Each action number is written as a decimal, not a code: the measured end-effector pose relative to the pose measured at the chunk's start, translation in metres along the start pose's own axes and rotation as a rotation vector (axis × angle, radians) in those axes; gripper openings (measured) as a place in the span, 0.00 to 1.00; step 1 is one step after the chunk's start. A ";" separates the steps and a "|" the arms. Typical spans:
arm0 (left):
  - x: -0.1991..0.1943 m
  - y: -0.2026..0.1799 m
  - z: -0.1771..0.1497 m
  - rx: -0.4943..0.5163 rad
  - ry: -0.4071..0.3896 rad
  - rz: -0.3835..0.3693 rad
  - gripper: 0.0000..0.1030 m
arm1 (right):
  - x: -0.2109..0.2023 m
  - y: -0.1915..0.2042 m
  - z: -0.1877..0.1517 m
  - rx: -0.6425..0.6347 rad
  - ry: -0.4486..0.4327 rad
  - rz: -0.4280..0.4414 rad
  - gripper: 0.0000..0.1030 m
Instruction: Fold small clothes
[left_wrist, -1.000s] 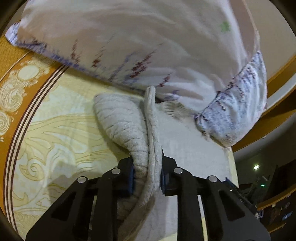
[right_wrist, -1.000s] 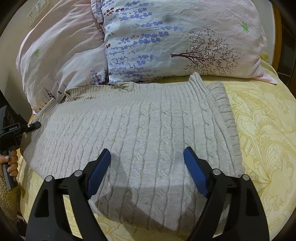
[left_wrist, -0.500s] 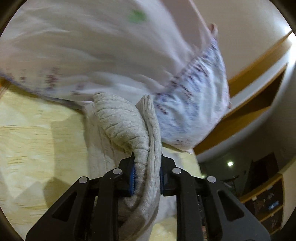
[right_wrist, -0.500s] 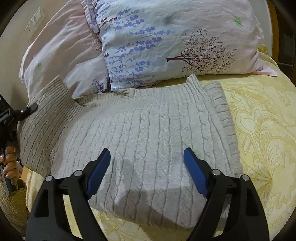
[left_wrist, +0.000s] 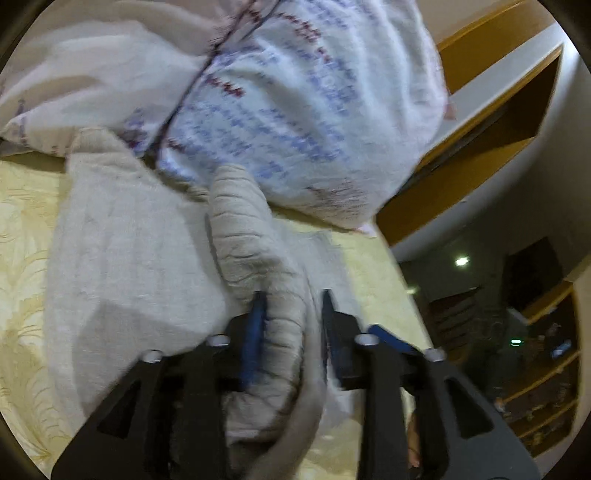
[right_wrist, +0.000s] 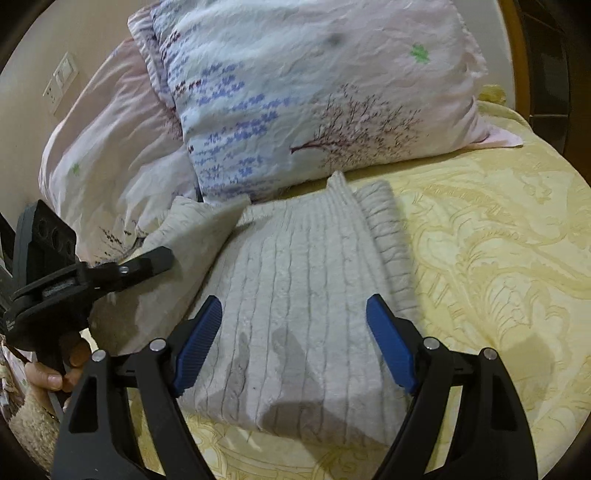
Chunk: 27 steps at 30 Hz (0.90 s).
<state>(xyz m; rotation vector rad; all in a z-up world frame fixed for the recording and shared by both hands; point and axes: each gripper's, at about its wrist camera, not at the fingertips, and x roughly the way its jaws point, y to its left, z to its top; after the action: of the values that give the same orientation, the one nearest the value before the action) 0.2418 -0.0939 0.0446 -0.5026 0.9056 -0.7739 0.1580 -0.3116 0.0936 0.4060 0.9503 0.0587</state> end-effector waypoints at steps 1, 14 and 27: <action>-0.003 -0.003 0.001 -0.003 0.000 -0.045 0.59 | -0.002 -0.002 0.003 0.019 -0.004 0.020 0.78; -0.091 0.028 0.002 0.014 -0.173 0.227 0.70 | 0.020 0.003 0.019 0.187 0.166 0.331 0.71; -0.063 0.062 -0.016 -0.046 -0.025 0.289 0.72 | 0.074 0.026 0.012 0.193 0.270 0.336 0.44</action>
<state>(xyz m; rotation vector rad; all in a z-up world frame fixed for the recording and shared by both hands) 0.2274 -0.0072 0.0253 -0.4095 0.9491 -0.4844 0.2141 -0.2743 0.0511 0.7476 1.1495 0.3359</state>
